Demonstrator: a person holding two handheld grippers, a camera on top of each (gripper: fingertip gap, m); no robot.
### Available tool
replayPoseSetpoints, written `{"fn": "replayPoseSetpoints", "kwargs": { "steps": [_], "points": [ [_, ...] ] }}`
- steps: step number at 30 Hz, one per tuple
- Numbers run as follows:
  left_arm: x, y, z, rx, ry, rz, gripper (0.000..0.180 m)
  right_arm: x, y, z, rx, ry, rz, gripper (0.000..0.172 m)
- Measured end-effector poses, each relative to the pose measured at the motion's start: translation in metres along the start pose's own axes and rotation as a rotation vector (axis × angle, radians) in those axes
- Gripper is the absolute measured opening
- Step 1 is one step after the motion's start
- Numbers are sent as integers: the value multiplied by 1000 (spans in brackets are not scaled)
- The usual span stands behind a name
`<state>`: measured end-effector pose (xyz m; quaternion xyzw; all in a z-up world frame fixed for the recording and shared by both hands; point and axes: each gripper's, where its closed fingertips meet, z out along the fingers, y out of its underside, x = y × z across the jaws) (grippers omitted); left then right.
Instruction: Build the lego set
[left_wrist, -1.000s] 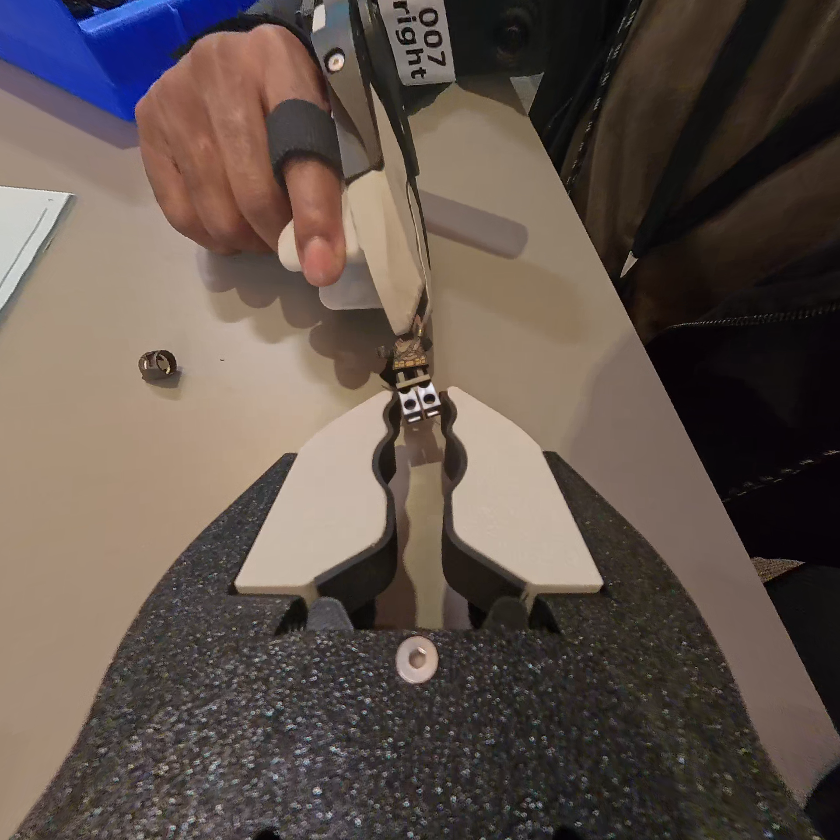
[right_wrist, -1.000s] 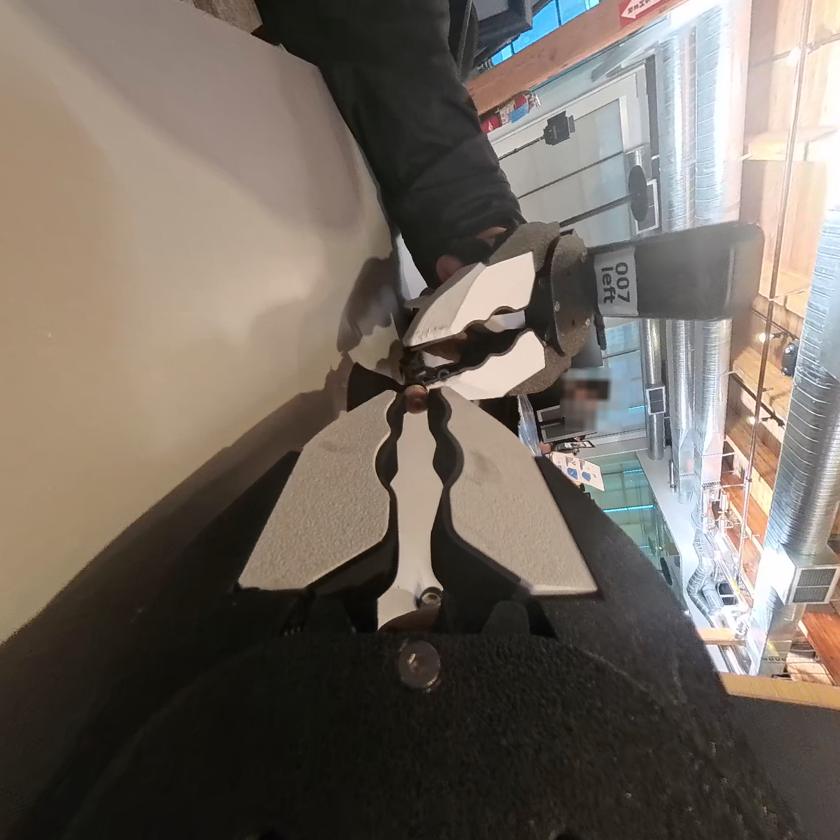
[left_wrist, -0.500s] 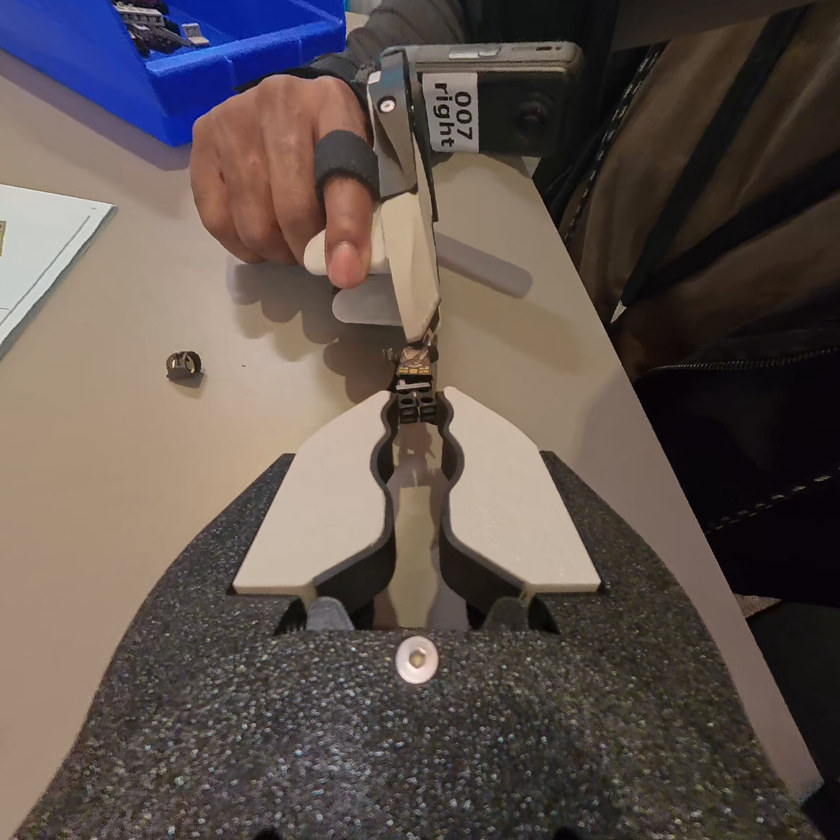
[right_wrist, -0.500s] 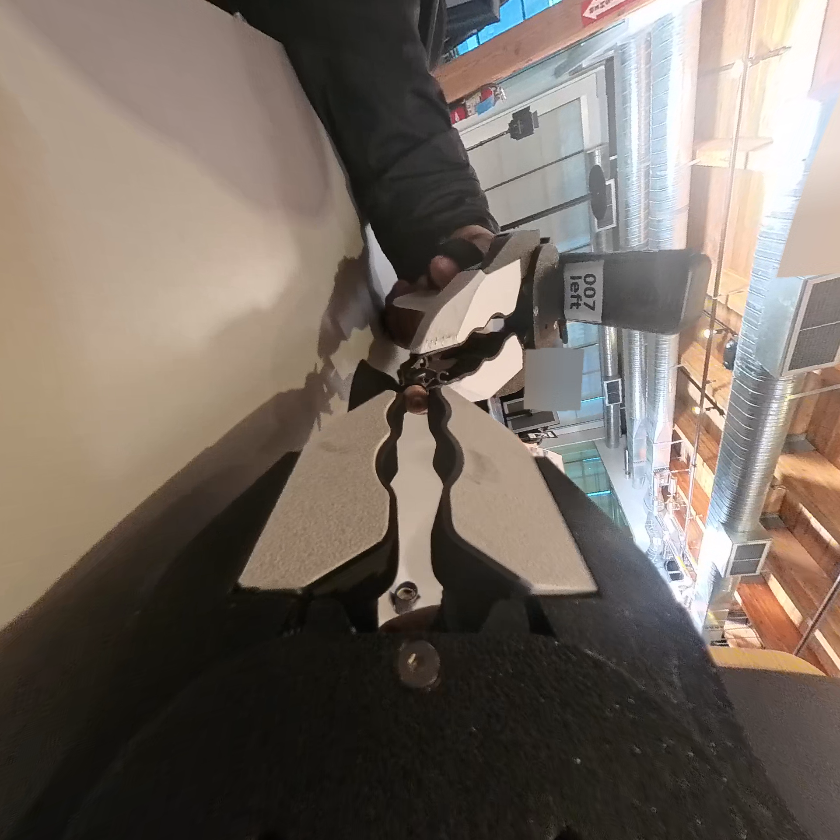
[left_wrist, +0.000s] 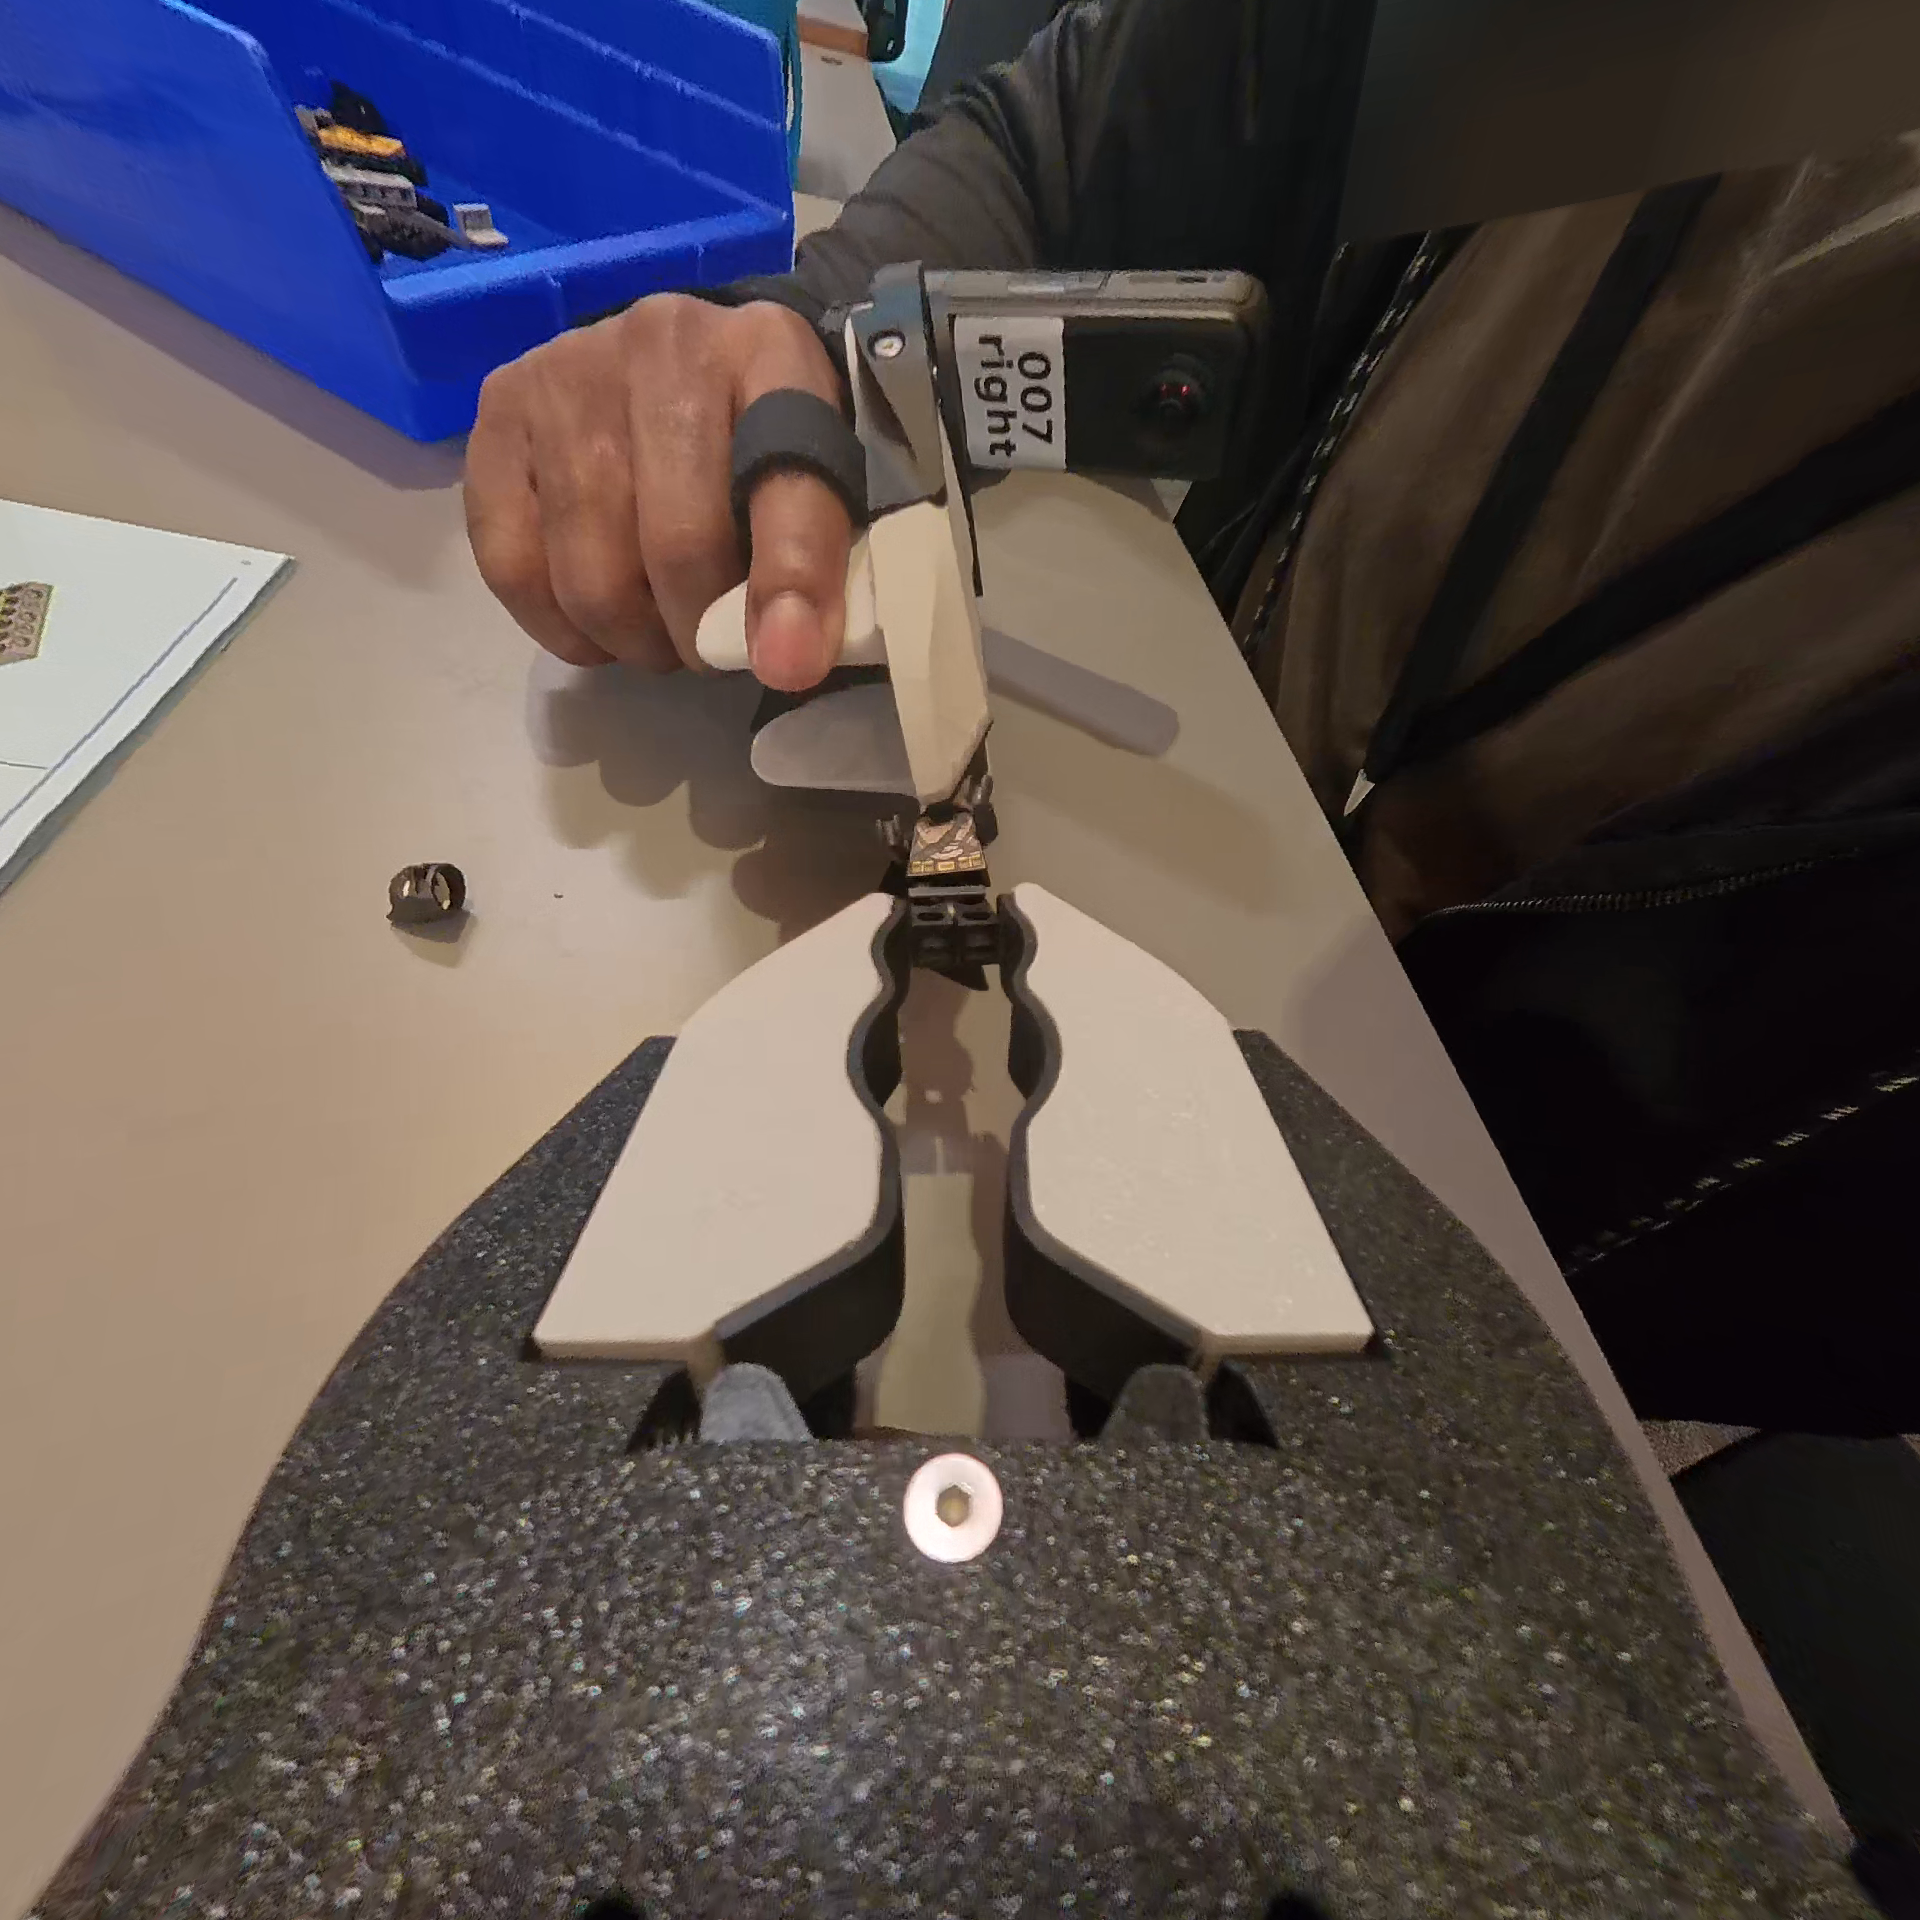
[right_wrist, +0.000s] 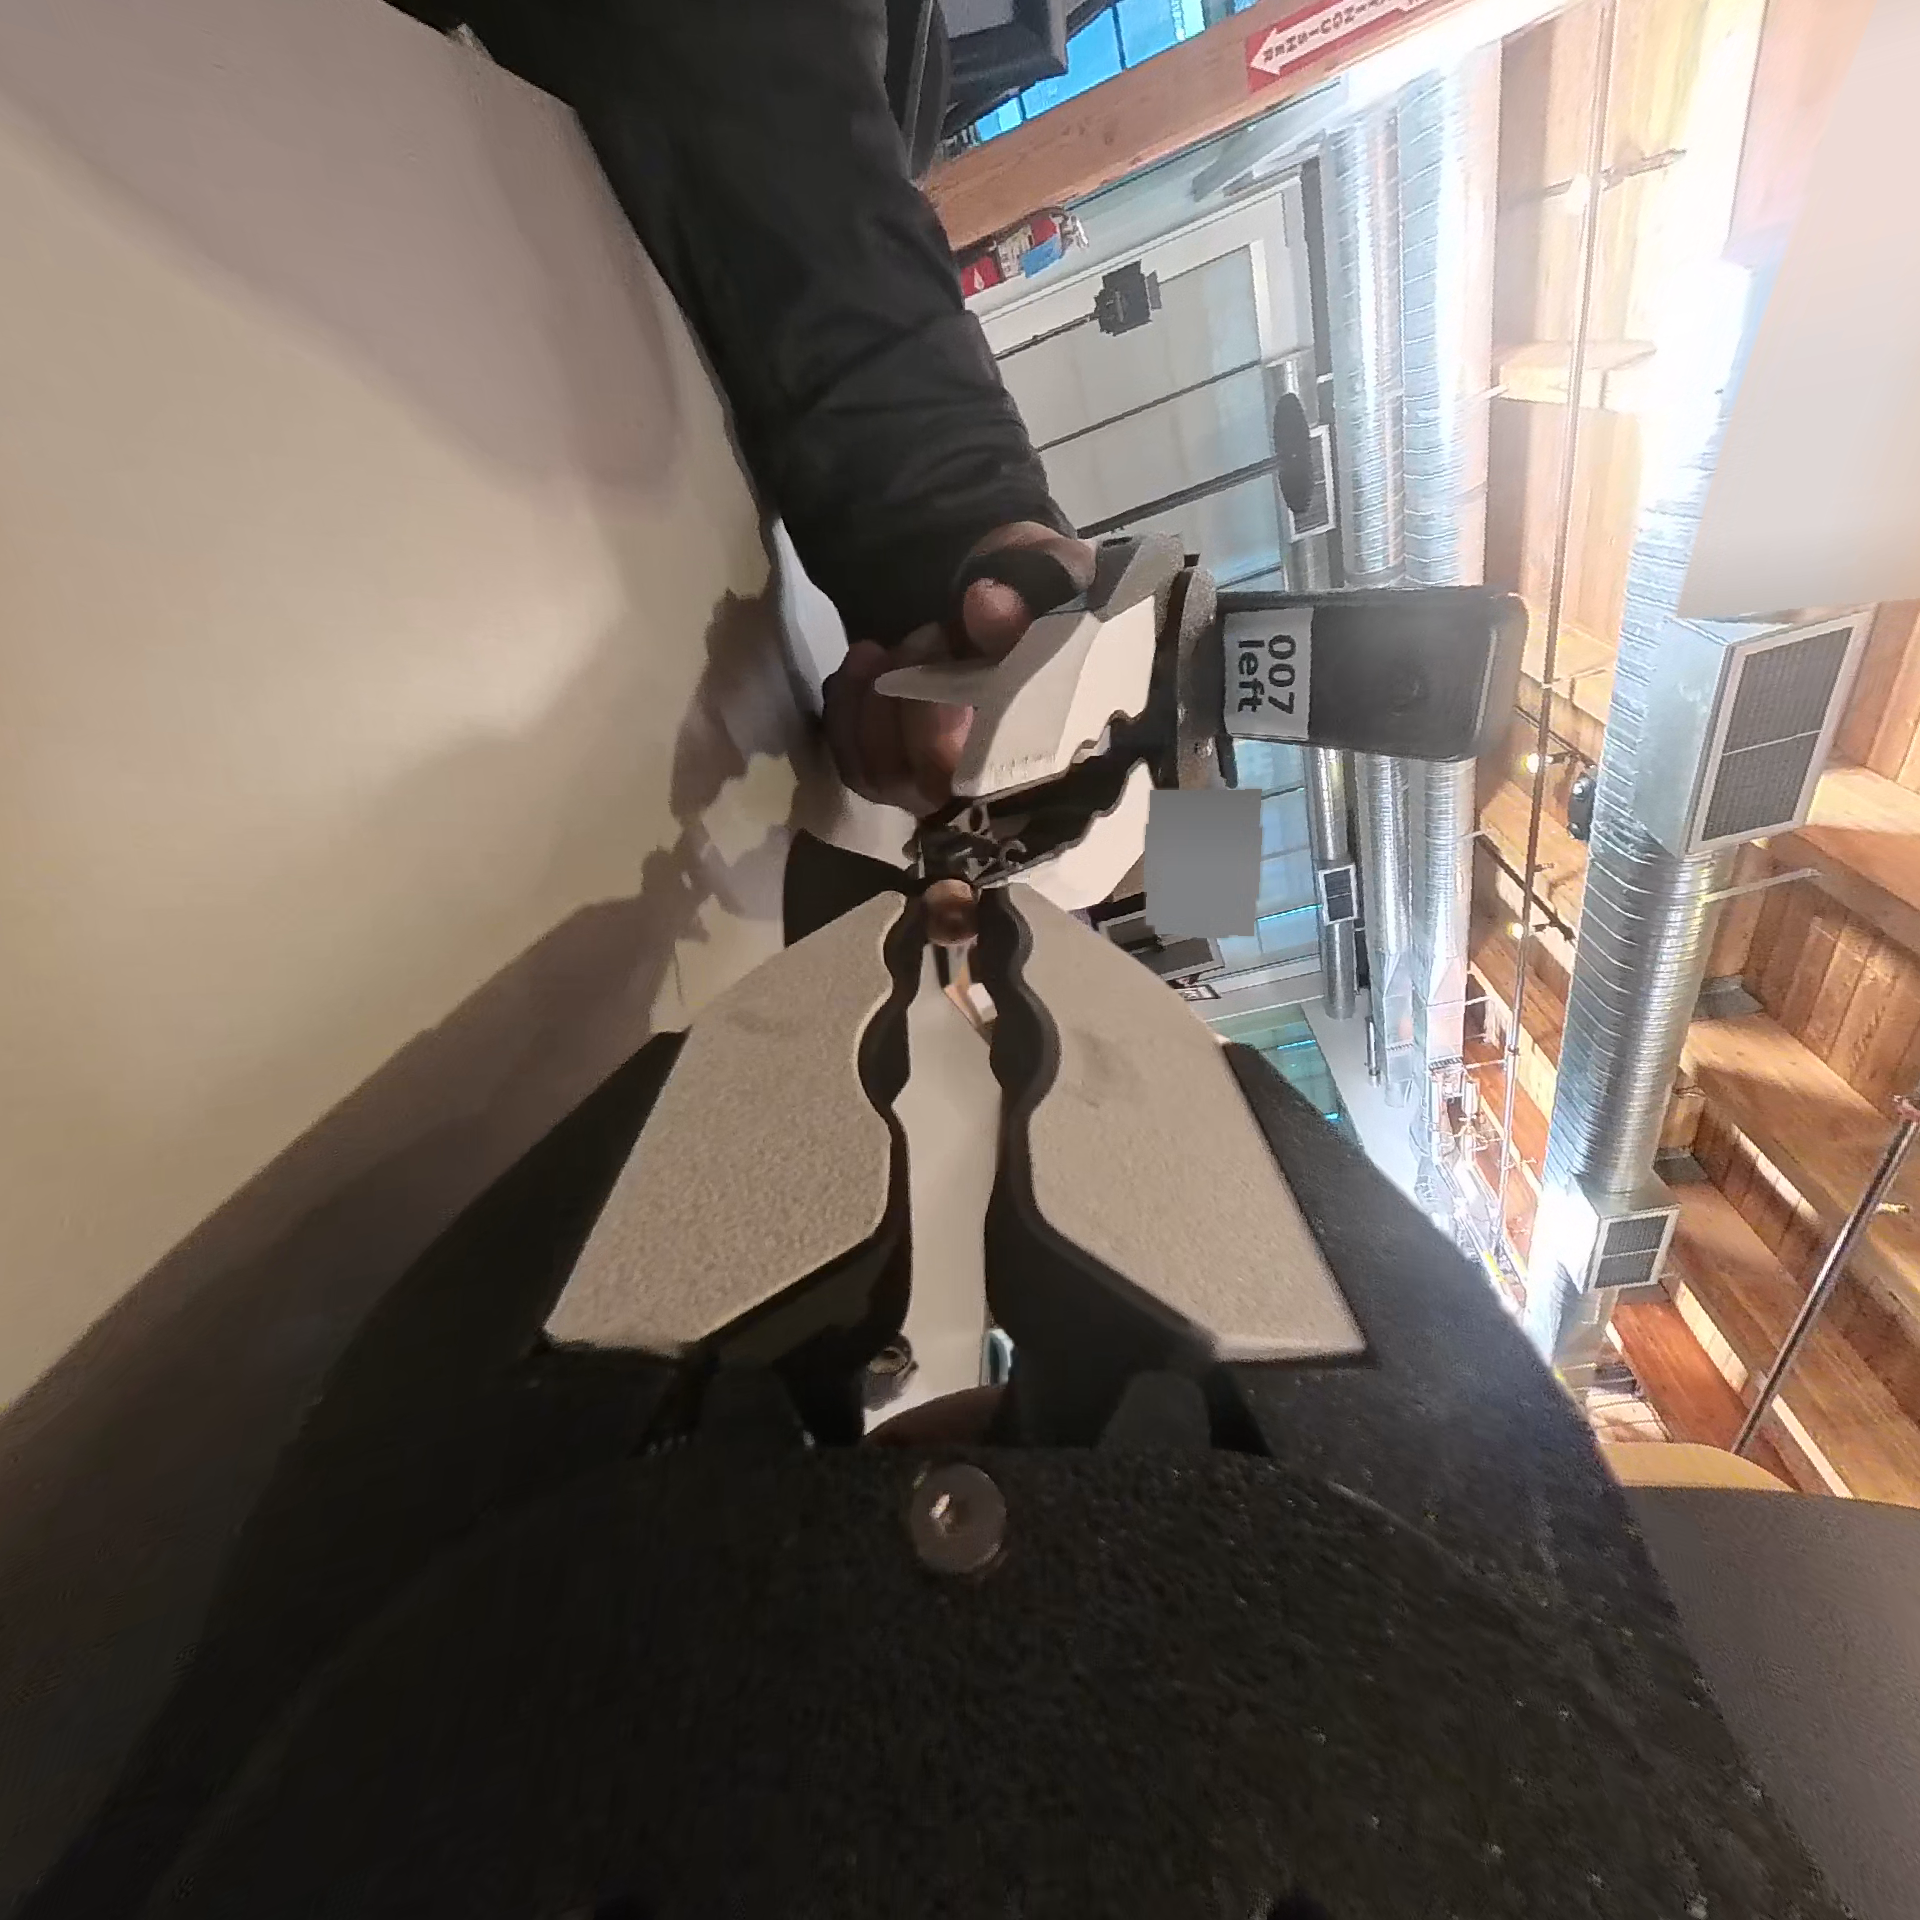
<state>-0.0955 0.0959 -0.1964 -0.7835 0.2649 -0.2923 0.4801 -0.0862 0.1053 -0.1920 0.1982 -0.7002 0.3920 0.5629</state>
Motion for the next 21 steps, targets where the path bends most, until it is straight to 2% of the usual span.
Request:
{"fn": "replayPoseSetpoints", "kwargs": {
  "steps": [9, 21],
  "points": [
    [-7, -20, -8, 134, -22, -50, 15, 17, 8, -1, -39, 100, 1, 10],
    [-41, -48, -23, 365, -139, -233, 15, 49, 34, -5, -124, 244, 130, 11]
  ]
}}
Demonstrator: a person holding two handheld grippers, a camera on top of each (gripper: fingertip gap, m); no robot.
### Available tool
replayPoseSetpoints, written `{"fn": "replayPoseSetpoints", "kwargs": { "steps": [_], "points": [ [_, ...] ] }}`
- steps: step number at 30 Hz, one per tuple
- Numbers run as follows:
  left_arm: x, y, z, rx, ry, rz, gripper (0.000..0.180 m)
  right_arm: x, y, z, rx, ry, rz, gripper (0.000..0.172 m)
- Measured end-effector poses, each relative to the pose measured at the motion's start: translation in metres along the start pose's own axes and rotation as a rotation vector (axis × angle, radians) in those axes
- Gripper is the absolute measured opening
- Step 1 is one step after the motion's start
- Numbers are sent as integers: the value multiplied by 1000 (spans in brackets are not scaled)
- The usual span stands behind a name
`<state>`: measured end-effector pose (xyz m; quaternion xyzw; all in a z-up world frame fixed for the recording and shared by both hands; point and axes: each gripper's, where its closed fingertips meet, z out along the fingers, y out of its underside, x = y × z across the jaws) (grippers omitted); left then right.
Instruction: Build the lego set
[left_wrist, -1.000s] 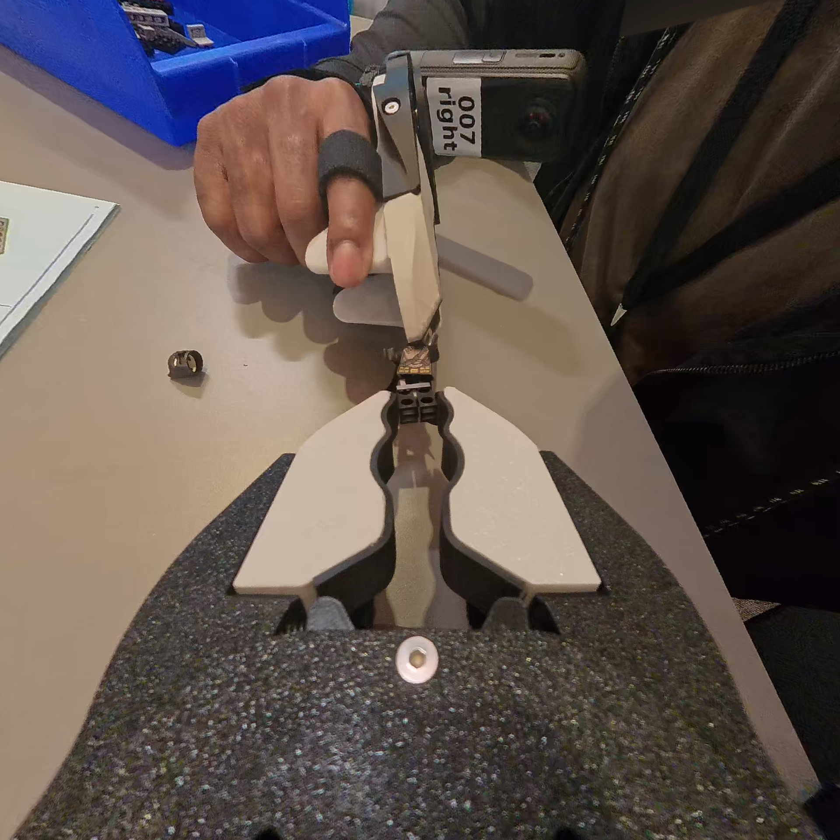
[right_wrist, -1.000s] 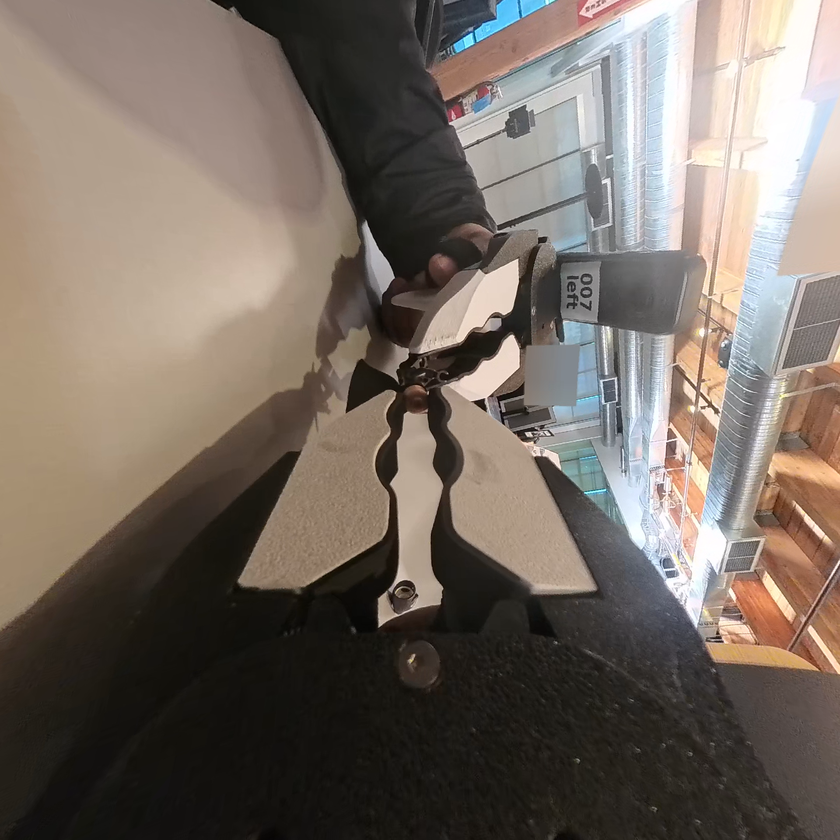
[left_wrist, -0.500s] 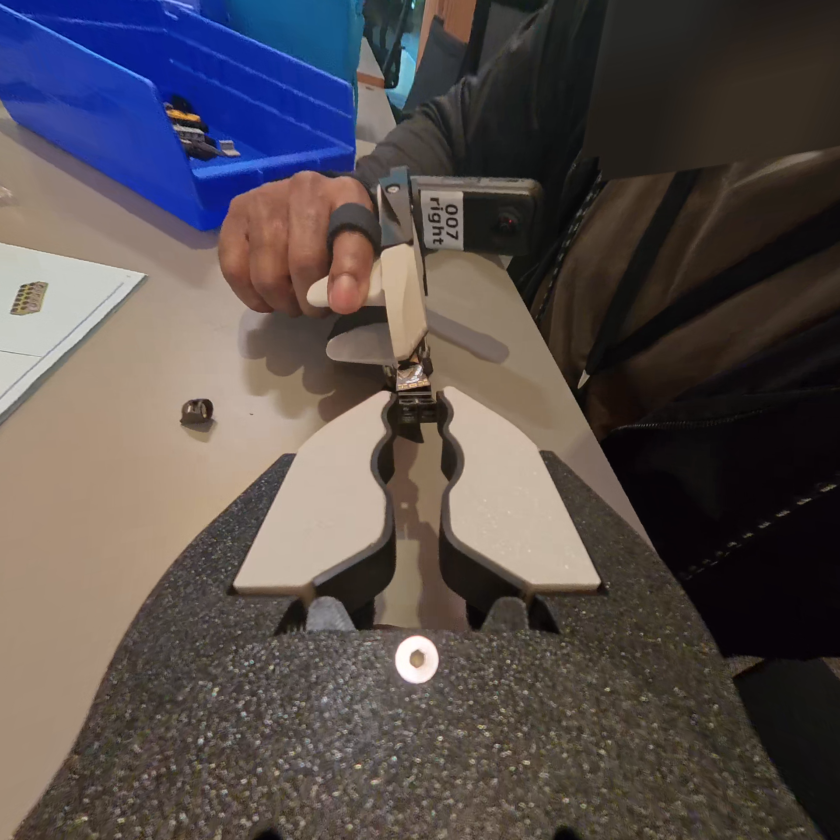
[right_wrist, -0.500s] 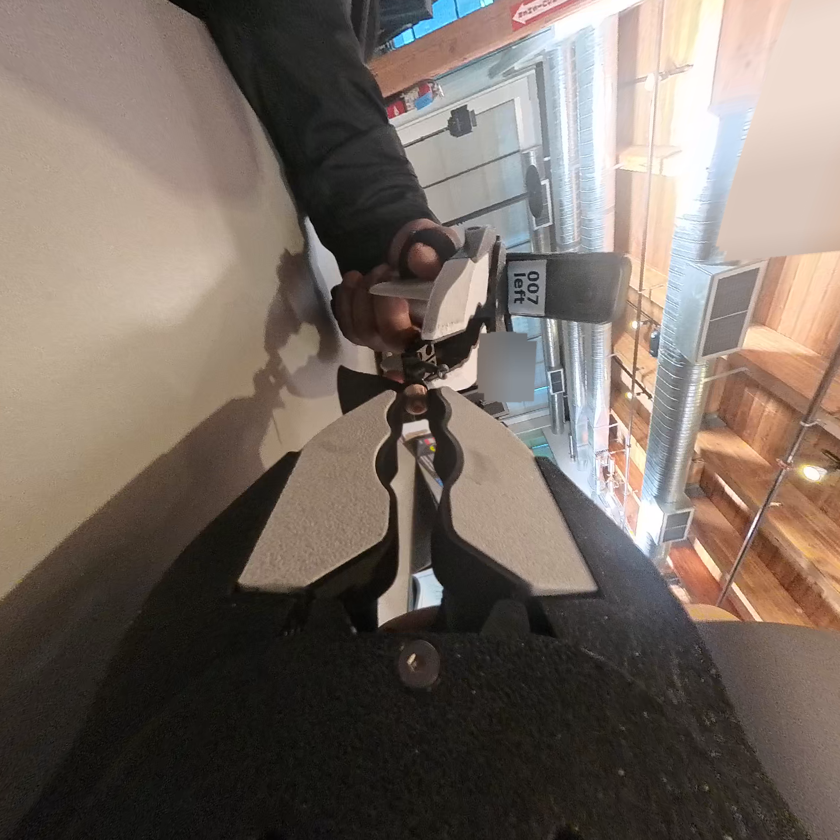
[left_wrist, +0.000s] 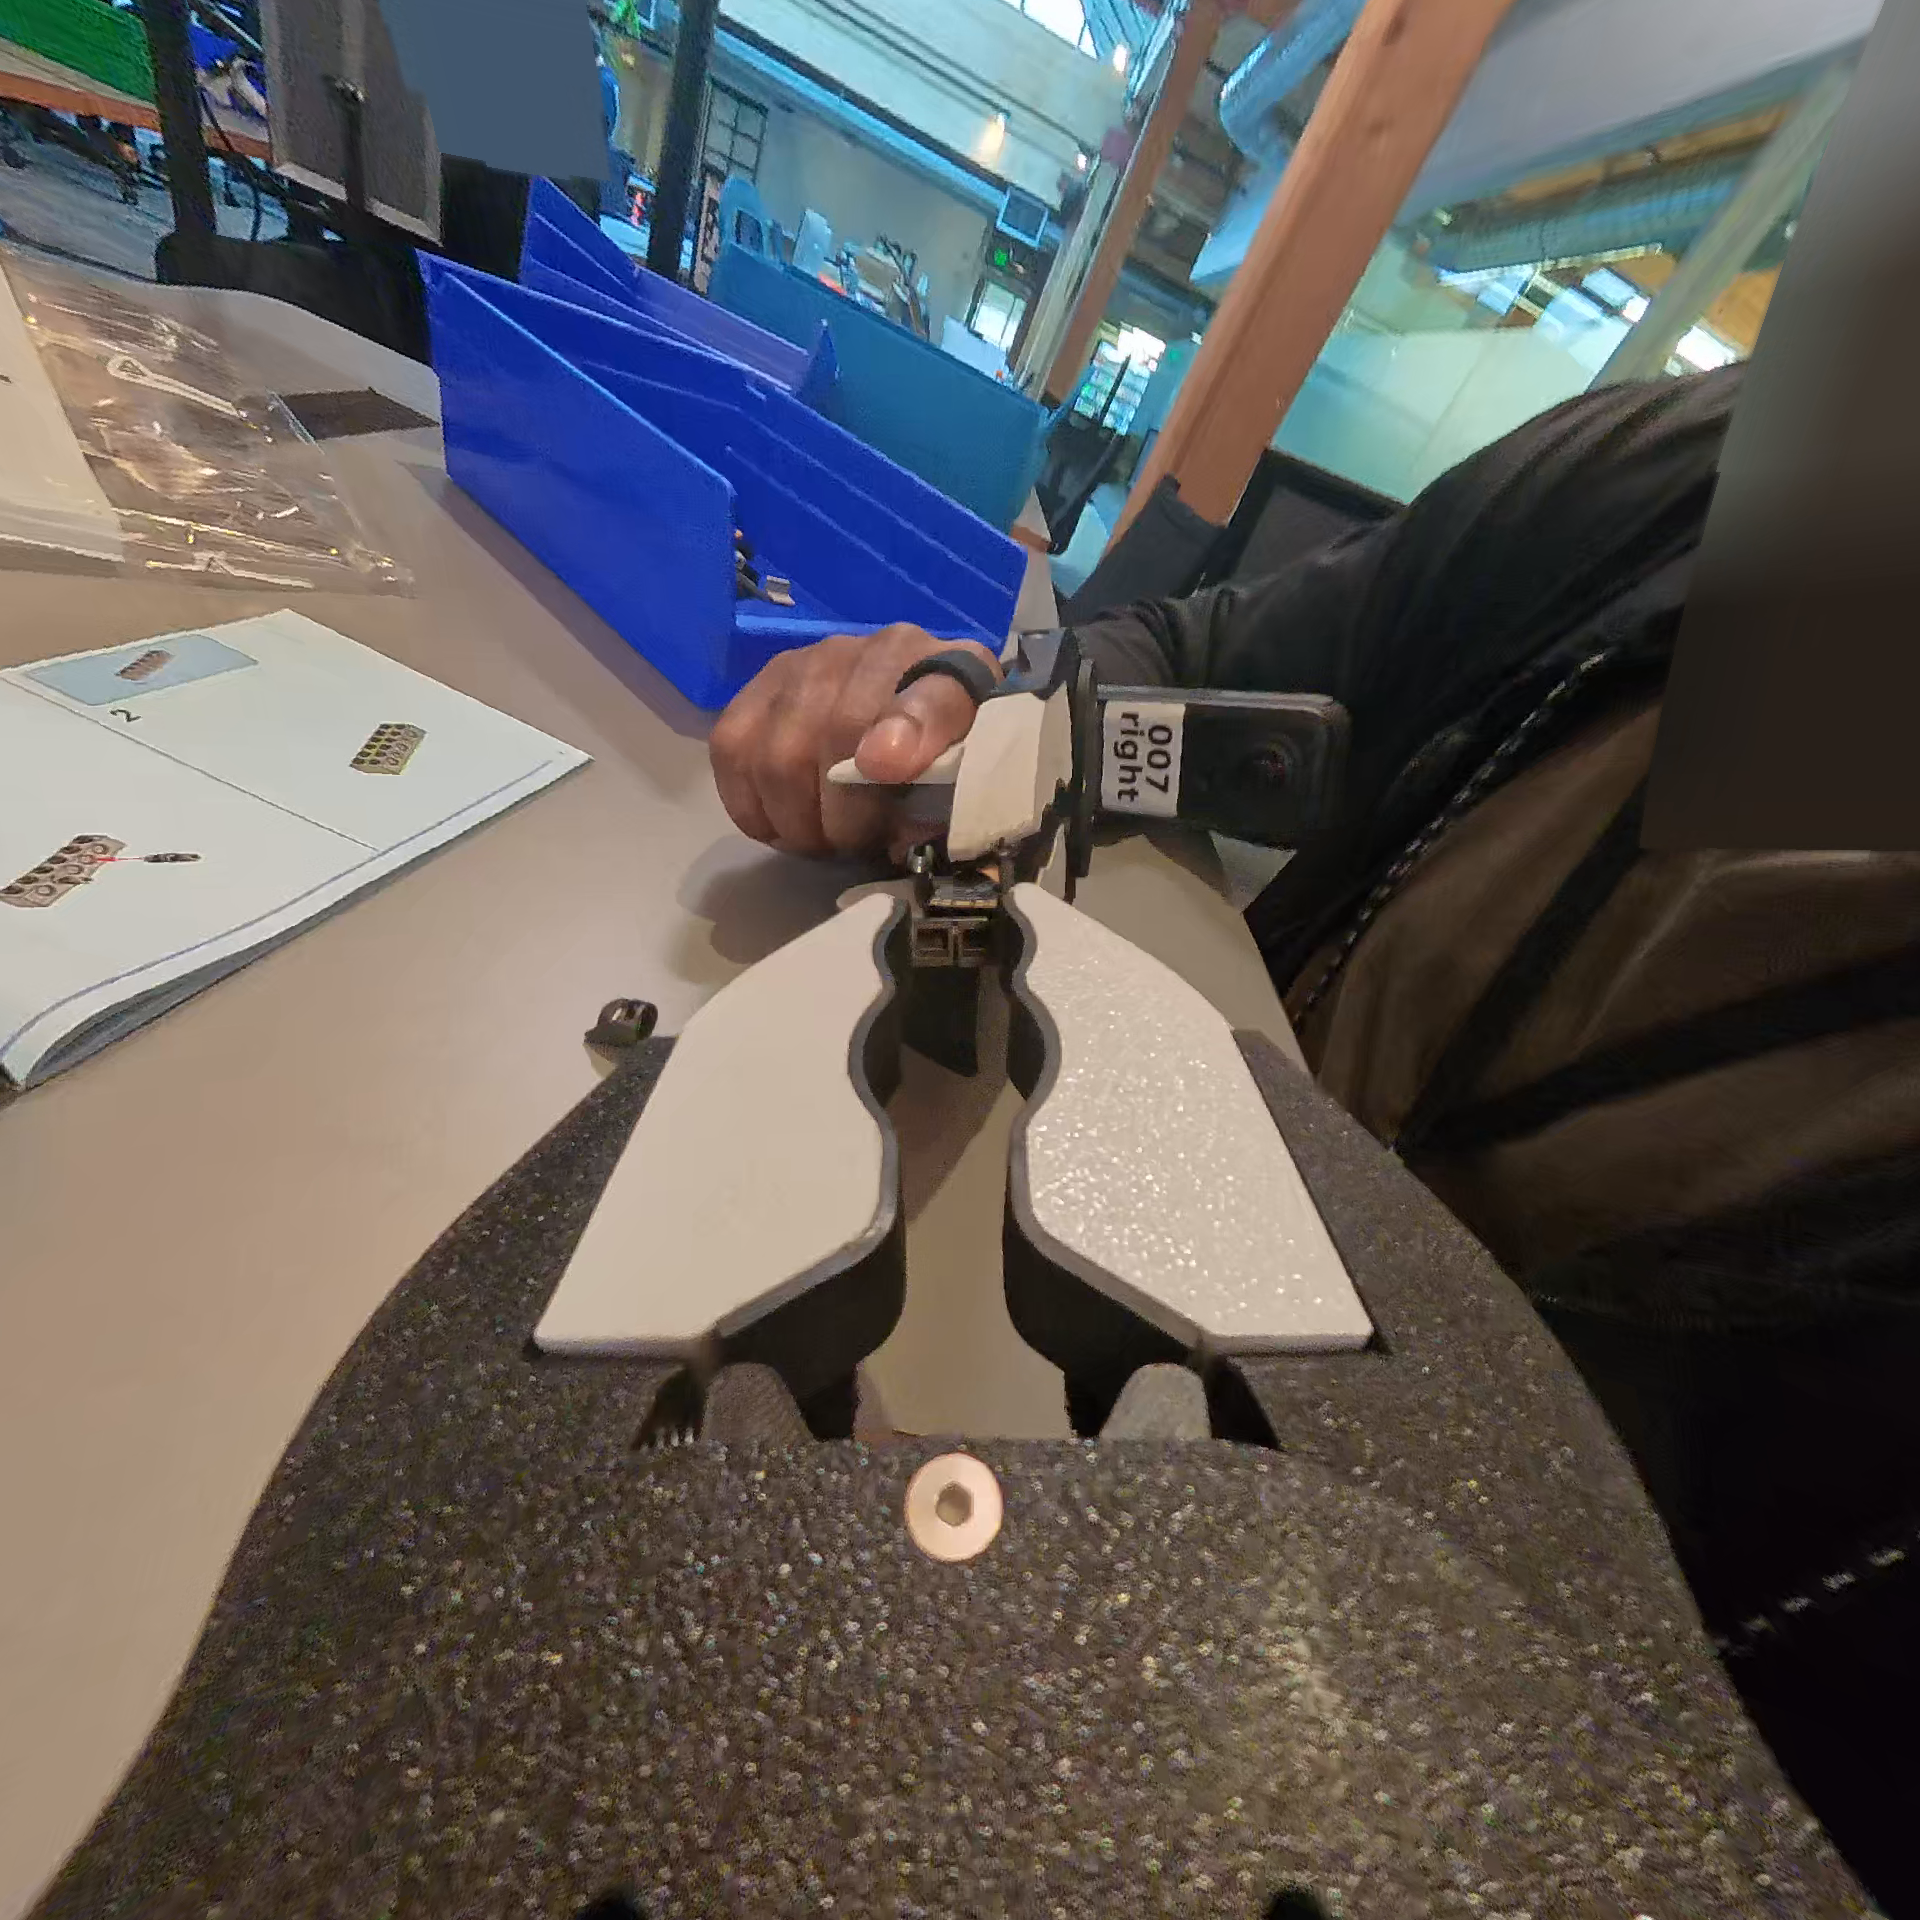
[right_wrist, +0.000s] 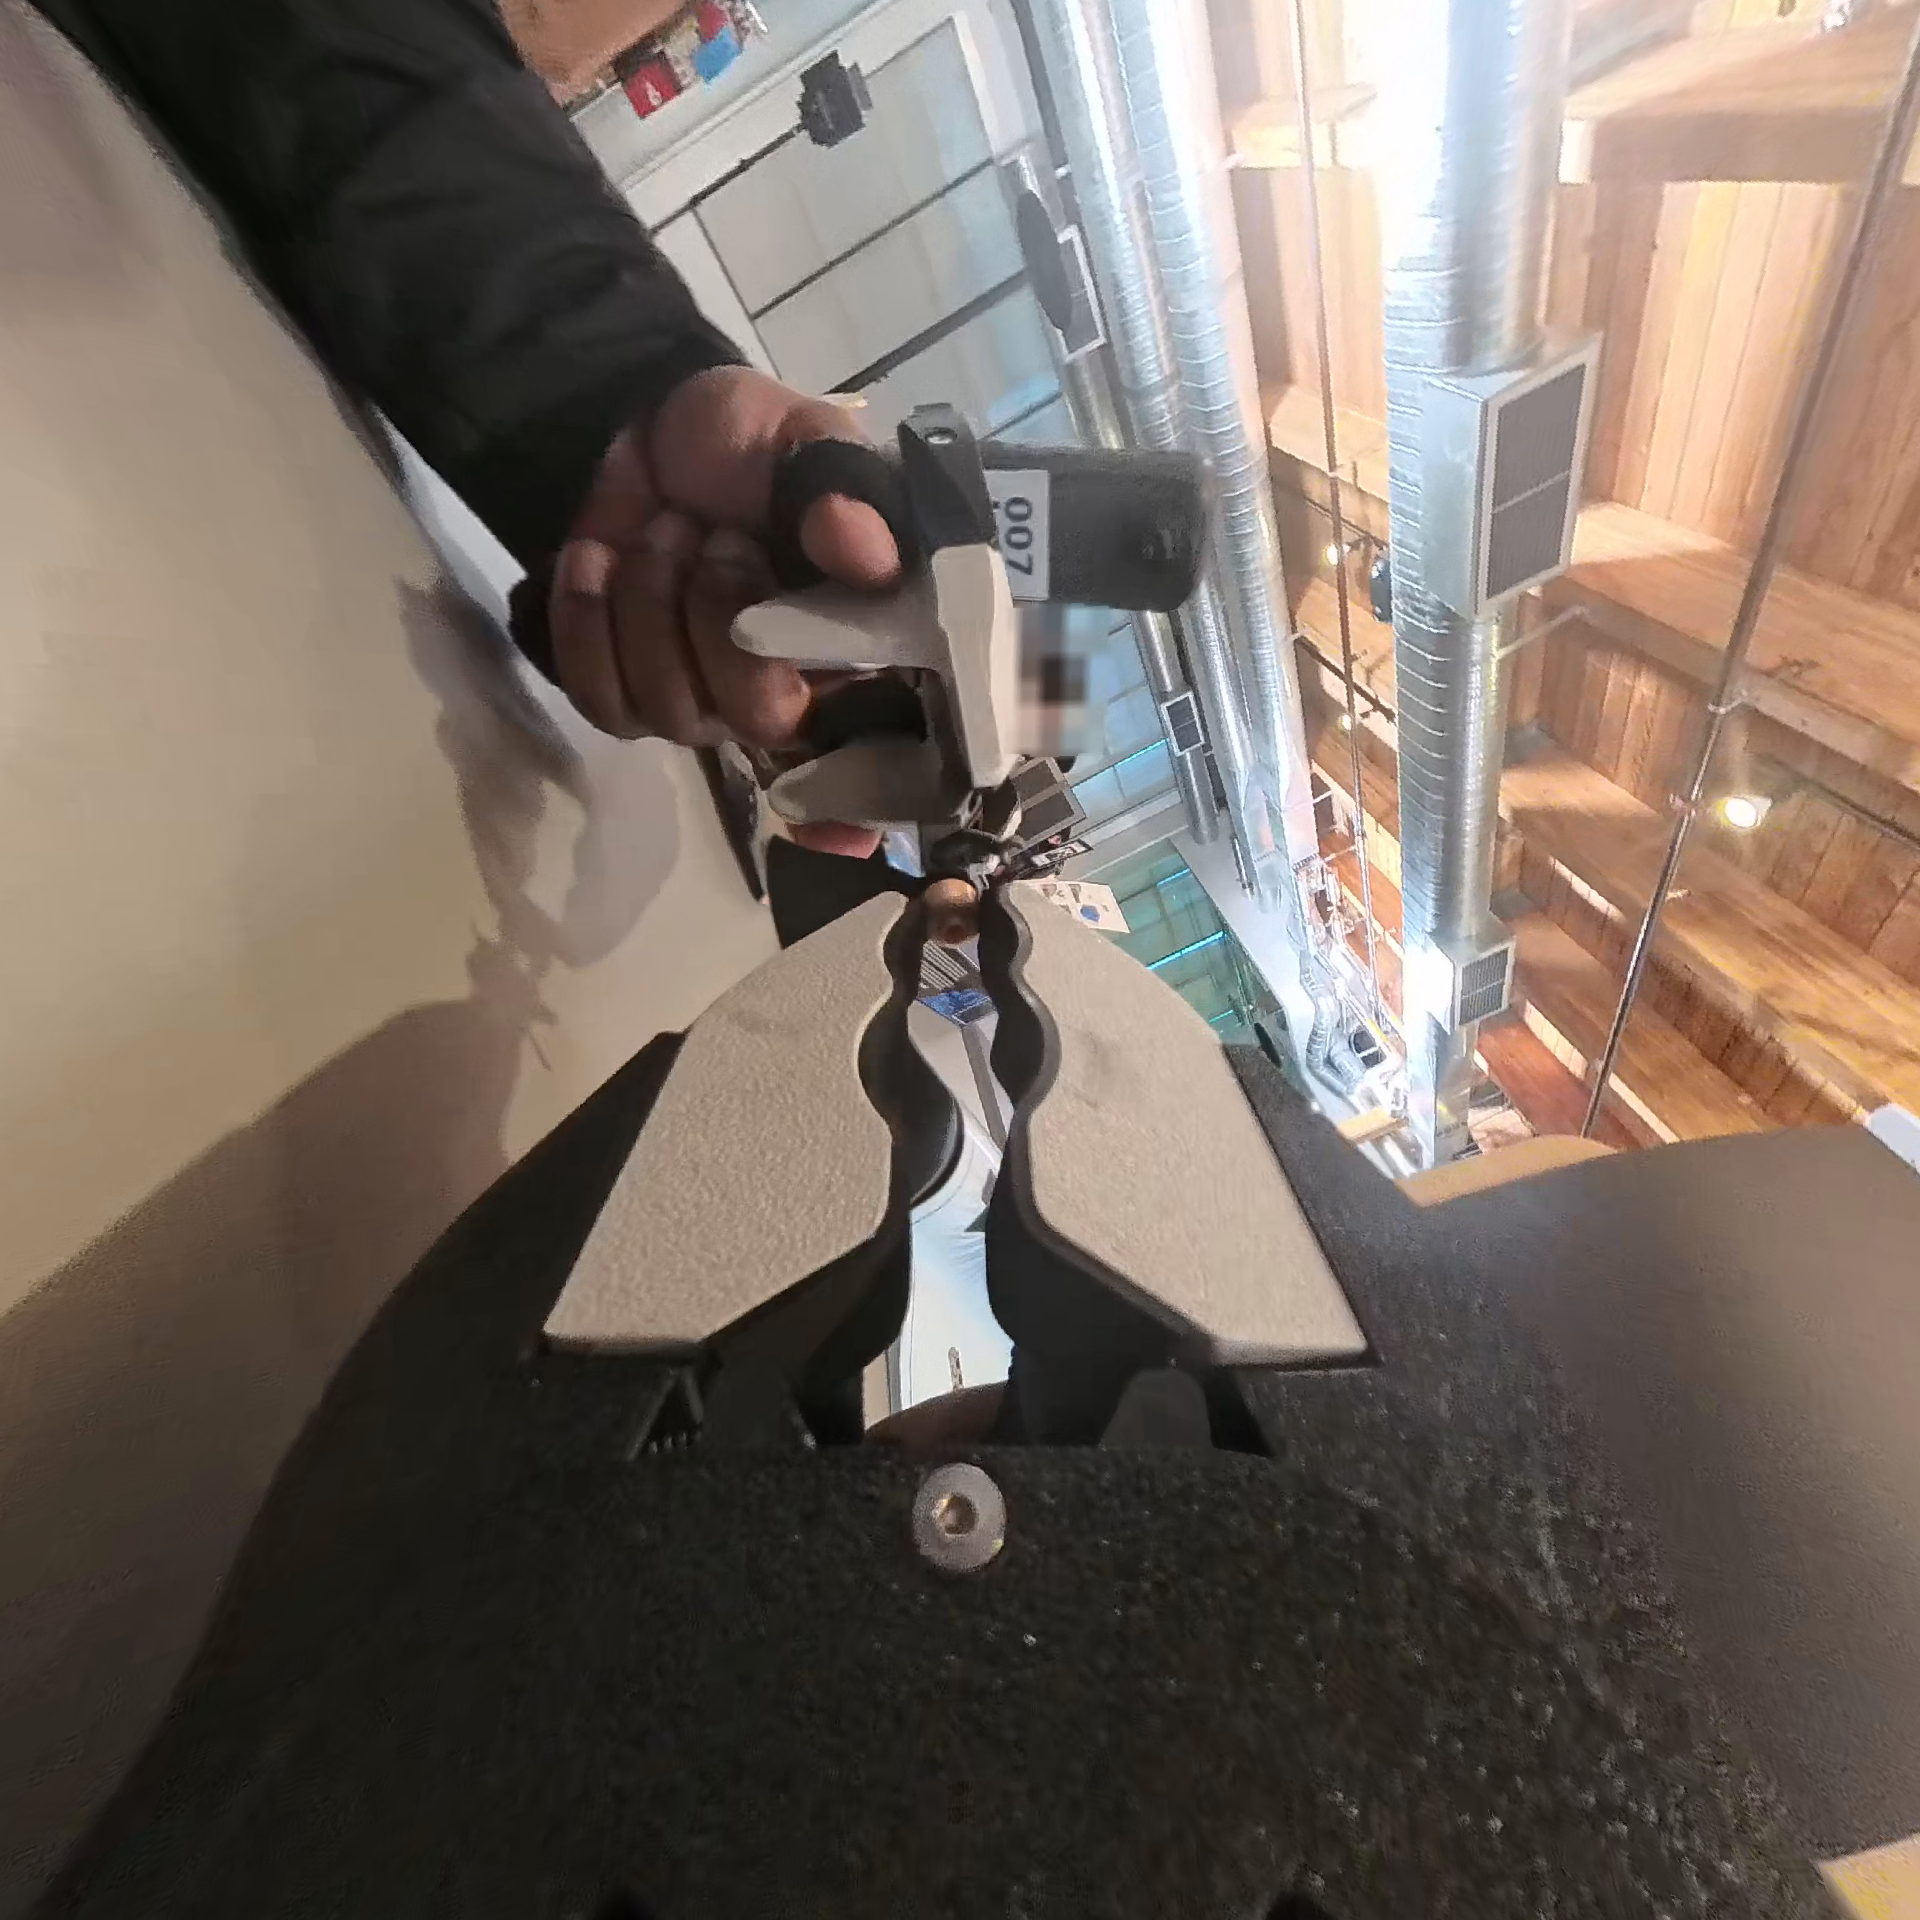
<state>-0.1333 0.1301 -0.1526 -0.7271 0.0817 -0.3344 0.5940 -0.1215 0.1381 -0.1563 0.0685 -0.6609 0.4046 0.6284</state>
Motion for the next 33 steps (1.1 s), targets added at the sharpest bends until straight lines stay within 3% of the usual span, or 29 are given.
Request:
{"fn": "replayPoseSetpoints", "kwargs": {
  "steps": [15, 27, 33],
  "points": [
    [-3, -21, 5, 209, 48, -178, 16, 20, 7, -1, 2, 68, 93, 10],
    [-10, -20, 10, 234, 16, -204, 15, 14, 10, 1, -41, 75, 3, 11],
    [-19, -22, 1, 238, -48, -168, 15, 3, 19, 2, -87, -2, -5, 11]
  ]
}}
